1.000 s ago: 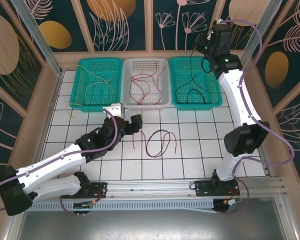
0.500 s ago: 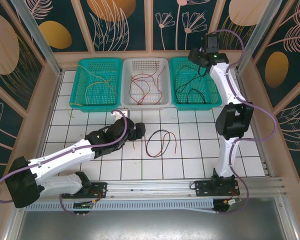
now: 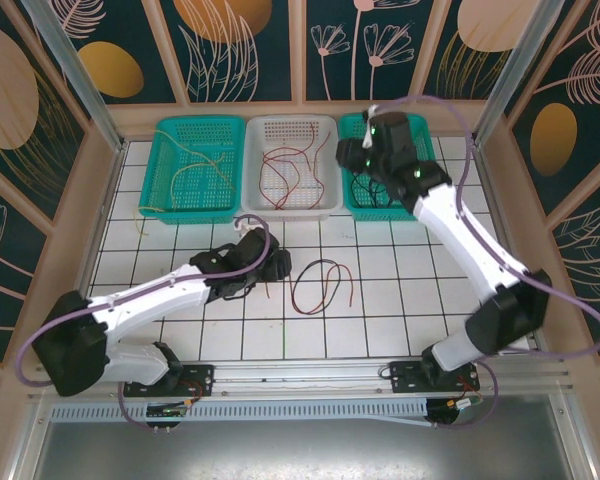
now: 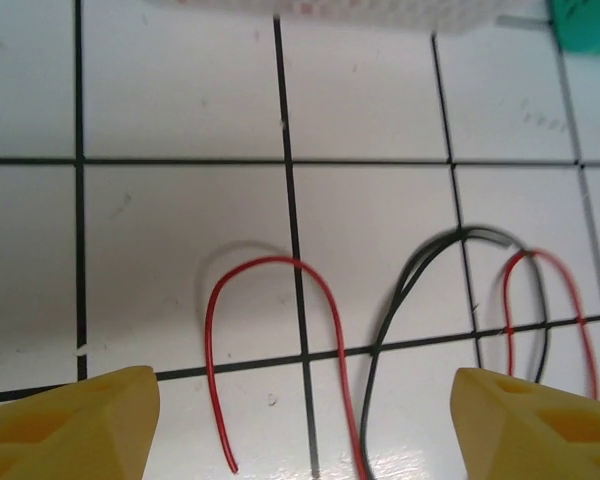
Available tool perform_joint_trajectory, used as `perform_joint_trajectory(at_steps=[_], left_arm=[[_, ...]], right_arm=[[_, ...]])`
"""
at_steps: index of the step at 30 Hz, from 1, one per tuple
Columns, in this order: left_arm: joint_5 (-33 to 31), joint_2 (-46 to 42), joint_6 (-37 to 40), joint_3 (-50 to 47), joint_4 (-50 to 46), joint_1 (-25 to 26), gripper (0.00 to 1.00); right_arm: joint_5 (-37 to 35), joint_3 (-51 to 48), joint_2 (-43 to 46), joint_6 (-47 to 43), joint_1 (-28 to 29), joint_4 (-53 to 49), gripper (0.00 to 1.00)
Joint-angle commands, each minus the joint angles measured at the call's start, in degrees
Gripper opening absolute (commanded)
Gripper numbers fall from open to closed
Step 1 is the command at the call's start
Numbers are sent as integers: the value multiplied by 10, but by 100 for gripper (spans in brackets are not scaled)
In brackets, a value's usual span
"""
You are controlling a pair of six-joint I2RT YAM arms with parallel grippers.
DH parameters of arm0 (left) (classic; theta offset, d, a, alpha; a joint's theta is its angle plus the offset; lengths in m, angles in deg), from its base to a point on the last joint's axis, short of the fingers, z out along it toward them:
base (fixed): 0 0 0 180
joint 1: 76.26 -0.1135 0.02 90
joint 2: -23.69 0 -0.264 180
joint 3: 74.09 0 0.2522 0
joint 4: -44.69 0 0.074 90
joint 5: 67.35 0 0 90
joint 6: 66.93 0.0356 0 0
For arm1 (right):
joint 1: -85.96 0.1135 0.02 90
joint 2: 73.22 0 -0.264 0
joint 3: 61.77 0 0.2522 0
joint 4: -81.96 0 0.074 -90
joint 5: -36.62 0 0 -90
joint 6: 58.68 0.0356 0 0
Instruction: Untangle the cables
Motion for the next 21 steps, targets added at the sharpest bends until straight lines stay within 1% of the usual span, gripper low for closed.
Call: perform_joint_trajectory(at_steps=[1,4,6,8,9,11,13,16,21], left_arm=[[21,26,5,13,-9,-1,75],[7,53,-10,21,-25,-5,75],[10,66,-24,29,-32,-12,76],[-2,65,-40,33,-47,-28,74],[-19,52,-52,33,-57,-40,73],[-37,8,-70,15,-55,-70,72],[-18,-47,-72,-11,-39,-117,70],[-3,-107,-64,-27,-27,-154,70],[-4,-139,-45,-5,-36,-176,70]], right_arm=[[-14,-99,57,29,55,57,44],[-37,-170,91,69,103,57,43],[-45,-206,106,85,121,56,43],[-11,-231,104,96,122,55,45],[16,-237,94,96,124,55,45],[81,-244,58,89,128,60,45],[110,-242,12,76,145,62,44],[113,-219,-64,53,180,56,40],[98,-168,-169,45,213,45,37]])
